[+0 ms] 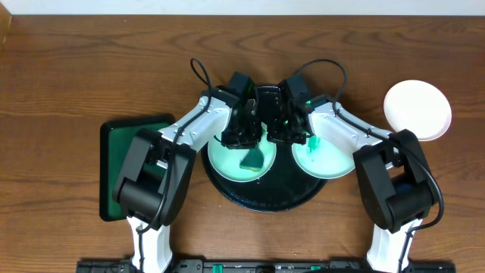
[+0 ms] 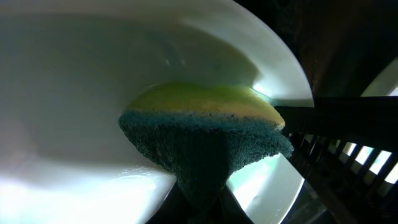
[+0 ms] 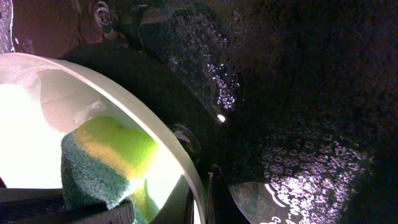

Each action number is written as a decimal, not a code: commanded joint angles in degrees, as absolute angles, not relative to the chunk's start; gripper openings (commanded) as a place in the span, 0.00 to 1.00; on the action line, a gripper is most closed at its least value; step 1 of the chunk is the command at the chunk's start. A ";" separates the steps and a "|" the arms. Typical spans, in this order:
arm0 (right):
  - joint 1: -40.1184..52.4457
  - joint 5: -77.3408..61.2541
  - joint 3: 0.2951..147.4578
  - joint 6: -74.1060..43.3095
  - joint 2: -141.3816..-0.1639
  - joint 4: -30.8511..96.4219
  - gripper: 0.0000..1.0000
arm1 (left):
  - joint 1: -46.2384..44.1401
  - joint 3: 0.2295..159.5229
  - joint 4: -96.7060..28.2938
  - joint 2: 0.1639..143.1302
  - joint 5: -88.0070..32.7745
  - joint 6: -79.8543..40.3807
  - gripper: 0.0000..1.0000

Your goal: Clean dirty plates on tray and stack at the side

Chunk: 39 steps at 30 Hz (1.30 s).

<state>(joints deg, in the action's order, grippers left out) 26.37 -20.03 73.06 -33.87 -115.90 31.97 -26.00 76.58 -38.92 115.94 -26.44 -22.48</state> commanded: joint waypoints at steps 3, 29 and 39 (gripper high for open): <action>28.05 -23.88 71.44 -35.90 -121.91 29.98 0.01 | -24.75 74.22 -43.35 120.22 -13.63 -24.80 0.07; 25.43 -23.86 71.44 -35.92 -121.91 31.51 0.01 | -18.74 74.22 -50.63 120.22 -5.54 -20.56 0.07; 25.43 -23.86 71.44 -35.46 -121.91 31.75 0.01 | -24.71 74.22 -40.71 120.22 -33.52 -14.20 0.07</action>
<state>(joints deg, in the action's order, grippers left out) 25.93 -30.39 73.52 -34.13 -118.43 30.81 -19.99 76.86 -43.92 114.65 -12.75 -17.50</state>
